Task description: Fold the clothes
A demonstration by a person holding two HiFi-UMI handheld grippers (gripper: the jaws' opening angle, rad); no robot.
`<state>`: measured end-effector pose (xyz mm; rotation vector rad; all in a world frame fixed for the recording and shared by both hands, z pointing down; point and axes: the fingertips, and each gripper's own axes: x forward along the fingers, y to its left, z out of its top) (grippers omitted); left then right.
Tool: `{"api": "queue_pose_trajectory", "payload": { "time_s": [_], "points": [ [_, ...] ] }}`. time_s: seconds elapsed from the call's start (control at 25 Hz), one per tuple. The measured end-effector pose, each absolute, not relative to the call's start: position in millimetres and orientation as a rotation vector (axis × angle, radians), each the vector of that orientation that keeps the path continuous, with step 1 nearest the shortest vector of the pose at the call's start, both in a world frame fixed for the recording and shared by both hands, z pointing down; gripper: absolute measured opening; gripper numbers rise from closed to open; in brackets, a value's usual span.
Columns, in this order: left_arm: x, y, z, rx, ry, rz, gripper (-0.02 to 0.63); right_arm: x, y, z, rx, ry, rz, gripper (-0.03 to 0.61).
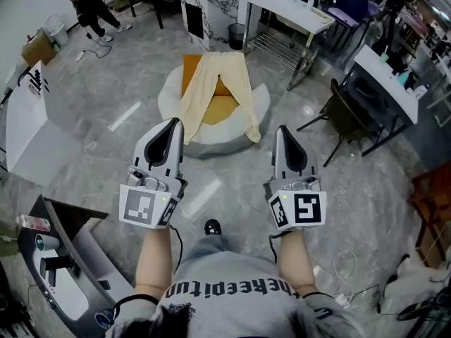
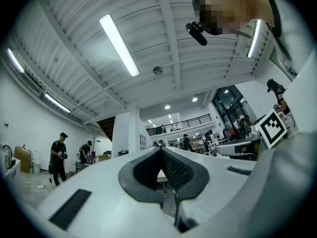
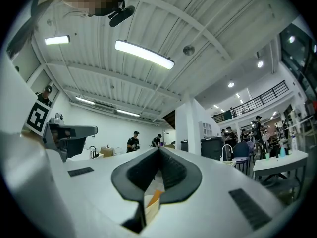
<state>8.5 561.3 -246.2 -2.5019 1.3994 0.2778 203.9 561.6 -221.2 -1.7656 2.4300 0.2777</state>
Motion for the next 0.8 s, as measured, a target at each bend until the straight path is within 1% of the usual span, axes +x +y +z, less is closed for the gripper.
{"api": "queue_pose_trajectory", "payload": {
  "time_s": [0.36,0.8],
  "points": [
    [-35,481,-245,-2.522,1.361,0.287,0.003,161,490,-219,-1.805,2.418,0.283,0.002],
    [-57,413,-233,-2.539,1.399,0.307,0.003,147,426,-210,-1.827,2.435,0.272,0.002]
  ]
}}
